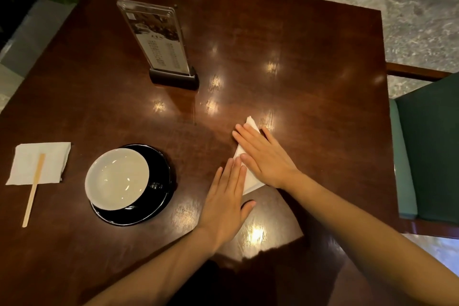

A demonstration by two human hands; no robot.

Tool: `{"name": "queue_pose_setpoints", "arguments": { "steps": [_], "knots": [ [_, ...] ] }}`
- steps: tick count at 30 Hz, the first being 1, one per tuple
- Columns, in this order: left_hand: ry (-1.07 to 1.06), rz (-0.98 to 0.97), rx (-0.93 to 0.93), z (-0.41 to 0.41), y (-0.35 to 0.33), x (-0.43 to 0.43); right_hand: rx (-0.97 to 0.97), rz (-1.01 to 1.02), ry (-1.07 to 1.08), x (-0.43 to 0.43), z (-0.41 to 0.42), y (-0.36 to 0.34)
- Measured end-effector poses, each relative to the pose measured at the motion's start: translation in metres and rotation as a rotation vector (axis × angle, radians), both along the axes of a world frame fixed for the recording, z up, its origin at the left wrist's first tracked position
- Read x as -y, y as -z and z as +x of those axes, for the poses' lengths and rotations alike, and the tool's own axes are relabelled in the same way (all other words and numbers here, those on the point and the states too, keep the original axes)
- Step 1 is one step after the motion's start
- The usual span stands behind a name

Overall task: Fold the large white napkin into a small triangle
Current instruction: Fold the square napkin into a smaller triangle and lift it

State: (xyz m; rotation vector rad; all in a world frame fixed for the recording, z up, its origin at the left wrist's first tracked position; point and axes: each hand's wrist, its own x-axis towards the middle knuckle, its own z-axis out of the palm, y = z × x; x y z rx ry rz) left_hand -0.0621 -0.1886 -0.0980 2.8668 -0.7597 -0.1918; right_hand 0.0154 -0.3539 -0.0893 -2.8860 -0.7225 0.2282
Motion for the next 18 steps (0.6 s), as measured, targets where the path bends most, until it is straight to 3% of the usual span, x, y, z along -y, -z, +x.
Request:
{"name": "queue_pose_setpoints", "arguments": {
  "steps": [18],
  "knots": [
    [0.004, 0.068, 0.011, -0.018, -0.005, -0.01, 0.027, -0.141, 0.312, 0.027, 0.062, -0.001]
  ]
}}
